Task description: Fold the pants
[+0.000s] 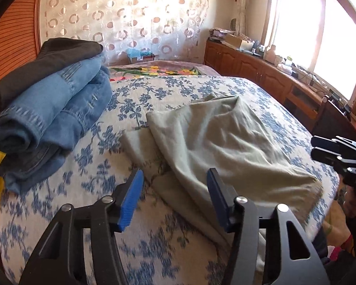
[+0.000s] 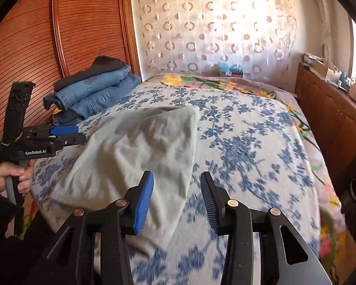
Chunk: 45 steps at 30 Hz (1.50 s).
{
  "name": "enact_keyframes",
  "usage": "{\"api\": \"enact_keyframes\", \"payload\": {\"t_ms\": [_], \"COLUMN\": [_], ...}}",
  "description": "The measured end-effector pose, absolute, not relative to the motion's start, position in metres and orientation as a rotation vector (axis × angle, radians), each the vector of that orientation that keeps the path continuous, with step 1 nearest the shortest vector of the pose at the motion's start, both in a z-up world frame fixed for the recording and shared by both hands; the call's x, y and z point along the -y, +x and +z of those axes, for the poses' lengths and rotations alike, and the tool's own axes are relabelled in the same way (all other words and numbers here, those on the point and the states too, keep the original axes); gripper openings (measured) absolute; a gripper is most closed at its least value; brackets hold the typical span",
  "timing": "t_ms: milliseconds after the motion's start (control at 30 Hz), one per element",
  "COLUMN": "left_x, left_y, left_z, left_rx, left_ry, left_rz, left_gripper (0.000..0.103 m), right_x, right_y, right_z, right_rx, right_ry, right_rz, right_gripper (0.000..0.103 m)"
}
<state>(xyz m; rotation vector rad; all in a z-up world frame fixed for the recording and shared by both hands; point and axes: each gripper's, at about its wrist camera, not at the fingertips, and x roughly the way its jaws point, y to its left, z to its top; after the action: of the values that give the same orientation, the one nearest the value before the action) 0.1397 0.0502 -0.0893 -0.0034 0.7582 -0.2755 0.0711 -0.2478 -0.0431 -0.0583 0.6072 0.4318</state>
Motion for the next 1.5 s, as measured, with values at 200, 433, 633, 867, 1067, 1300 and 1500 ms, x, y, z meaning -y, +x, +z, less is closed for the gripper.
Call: {"api": "enact_keyframes", "payload": {"t_ms": [200, 433, 633, 867, 1067, 1300, 1500], "left_x": [-0.052, -0.049, -0.045, -0.056, -0.059, -0.054, -0.066], "left_y": [0.174, 0.210, 0.232, 0.250, 0.258, 0.240, 0.207], "left_z": [-0.093, -0.100, -0.106, -0.105, -0.108, -0.093, -0.055], "left_rx": [-0.805, -0.866, -0.902, -0.924, -0.922, -0.853, -0.703], "left_ry": [-0.021, -0.033, -0.039, -0.133, -0.143, -0.108, -0.091], "left_rz": [-0.281, -0.266, -0.260, -0.285, -0.270, -0.264, -0.209], "left_gripper": [0.044, 0.044, 0.044, 0.044, 0.034, 0.006, 0.005], "right_x": [0.228, 0.219, 0.217, 0.224, 0.222, 0.218, 0.216], "right_y": [0.113, 0.137, 0.139, 0.140, 0.139, 0.137, 0.136], "right_z": [-0.061, -0.072, -0.077, -0.078, -0.078, -0.078, -0.079], "right_rx": [-0.664, -0.690, -0.686, -0.697, -0.700, -0.698, -0.694], "right_ry": [-0.081, -0.104, -0.105, -0.065, -0.076, -0.092, -0.099], "right_rz": [0.444, 0.421, 0.428, 0.424, 0.424, 0.420, 0.414], "right_gripper": [0.043, 0.043, 0.043, 0.043, 0.043, 0.043, 0.043]}}
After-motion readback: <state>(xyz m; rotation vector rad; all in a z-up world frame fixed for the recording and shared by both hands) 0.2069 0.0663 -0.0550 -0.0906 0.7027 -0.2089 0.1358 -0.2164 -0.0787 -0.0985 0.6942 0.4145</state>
